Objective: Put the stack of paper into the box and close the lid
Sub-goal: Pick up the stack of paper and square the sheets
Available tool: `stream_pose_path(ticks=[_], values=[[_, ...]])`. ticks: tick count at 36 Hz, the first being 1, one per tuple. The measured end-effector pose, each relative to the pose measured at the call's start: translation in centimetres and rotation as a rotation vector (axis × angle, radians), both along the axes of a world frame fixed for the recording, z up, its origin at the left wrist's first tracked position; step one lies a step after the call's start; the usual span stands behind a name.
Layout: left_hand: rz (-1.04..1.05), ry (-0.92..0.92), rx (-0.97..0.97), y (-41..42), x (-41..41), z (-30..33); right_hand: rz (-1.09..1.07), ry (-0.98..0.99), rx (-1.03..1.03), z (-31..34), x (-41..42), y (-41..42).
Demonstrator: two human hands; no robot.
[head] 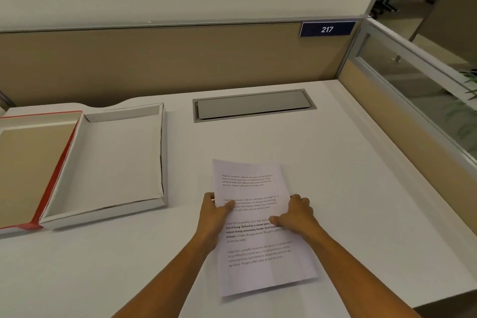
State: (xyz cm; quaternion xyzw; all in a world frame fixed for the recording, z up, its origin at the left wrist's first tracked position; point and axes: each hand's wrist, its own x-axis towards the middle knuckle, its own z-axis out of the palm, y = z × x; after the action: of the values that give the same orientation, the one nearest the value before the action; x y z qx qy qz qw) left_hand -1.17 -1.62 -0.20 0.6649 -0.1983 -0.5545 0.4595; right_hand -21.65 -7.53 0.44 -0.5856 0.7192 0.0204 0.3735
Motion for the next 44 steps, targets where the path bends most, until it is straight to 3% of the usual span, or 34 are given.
stream_pose_path(ticks=[4, 8, 16, 20, 31, 40, 44], values=[[-0.071, -0.122, -0.055, 0.2, -0.5, 0.1, -0.023, -0.055, -0.018, -0.5, -0.4, 0.2], [-0.089, -0.183, -0.107, 0.6, -0.7, 0.4, -0.046, -0.233, -0.089, -1.4, -1.8, 0.9], [-0.121, -0.110, -0.313, 1.4, -0.1, 2.9, -0.366, -0.950, -0.066, -0.1, -3.9, 0.8], [-0.146, -0.049, -0.446, 1.5, 0.5, 5.6, -0.302, -1.165, 0.003, 2.0, -3.8, 0.5], [-0.096, -0.263, -0.699, 1.4, 1.1, 8.1, -0.193, -1.169, -0.427, 6.9, 0.9, 2.6], [-0.024, -0.416, -0.695, 2.6, 2.0, 7.0, -0.135, -1.092, -0.468, 6.5, 2.2, 3.9], [-0.016, -0.395, -0.646, 2.3, 2.7, 7.0, -0.113, -1.096, -0.491, 7.2, 1.8, 3.8]])
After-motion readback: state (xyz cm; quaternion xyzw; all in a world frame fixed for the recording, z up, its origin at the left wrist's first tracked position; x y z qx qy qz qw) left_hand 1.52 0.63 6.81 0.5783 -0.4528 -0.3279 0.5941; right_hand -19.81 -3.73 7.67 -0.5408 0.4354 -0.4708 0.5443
